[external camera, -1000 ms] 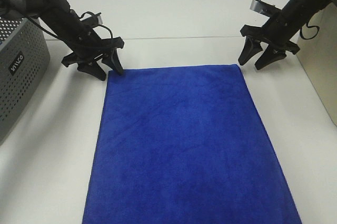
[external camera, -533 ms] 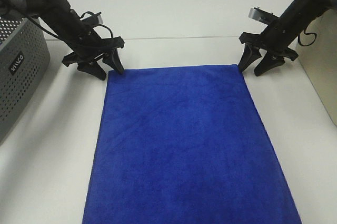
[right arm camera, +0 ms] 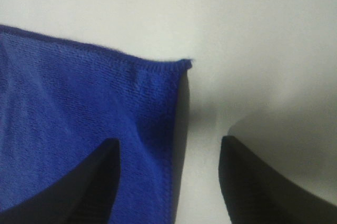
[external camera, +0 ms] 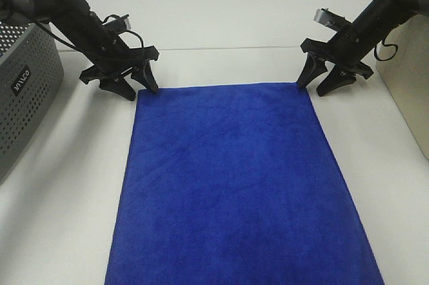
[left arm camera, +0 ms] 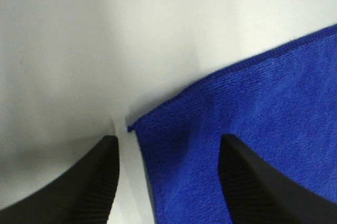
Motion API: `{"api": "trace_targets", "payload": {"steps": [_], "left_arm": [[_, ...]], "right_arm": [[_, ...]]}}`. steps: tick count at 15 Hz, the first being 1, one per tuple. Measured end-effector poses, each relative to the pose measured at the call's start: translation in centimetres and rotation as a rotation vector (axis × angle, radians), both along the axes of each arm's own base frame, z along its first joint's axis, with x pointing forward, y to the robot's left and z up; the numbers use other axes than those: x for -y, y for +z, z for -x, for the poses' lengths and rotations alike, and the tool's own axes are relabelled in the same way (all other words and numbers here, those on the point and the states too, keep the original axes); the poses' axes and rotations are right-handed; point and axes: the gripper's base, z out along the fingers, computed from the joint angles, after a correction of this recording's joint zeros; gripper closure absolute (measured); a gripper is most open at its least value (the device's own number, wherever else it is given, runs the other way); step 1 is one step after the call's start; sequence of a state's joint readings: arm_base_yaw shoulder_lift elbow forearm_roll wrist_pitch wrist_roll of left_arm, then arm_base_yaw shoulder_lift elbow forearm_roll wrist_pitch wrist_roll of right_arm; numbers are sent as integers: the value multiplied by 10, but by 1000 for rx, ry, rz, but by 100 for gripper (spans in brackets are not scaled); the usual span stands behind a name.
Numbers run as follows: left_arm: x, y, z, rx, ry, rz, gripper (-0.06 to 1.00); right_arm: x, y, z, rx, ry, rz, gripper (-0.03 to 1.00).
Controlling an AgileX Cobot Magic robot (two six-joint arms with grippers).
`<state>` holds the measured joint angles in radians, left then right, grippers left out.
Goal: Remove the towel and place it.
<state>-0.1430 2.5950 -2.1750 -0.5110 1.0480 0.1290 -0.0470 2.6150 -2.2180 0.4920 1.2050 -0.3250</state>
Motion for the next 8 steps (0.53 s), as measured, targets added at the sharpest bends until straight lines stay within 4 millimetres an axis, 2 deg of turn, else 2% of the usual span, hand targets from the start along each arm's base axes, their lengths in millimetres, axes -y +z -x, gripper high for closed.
{"api": "trace_targets", "payload": {"steps": [5, 8], "left_arm": [[1, -3, -1, 5, 13, 15, 42], [10, -6, -3, 26, 12, 54, 42]], "right_arm": [[-8, -8, -5, 33, -28, -102, 39], [-12, -16, -7, 23, -57, -164, 42]]}}
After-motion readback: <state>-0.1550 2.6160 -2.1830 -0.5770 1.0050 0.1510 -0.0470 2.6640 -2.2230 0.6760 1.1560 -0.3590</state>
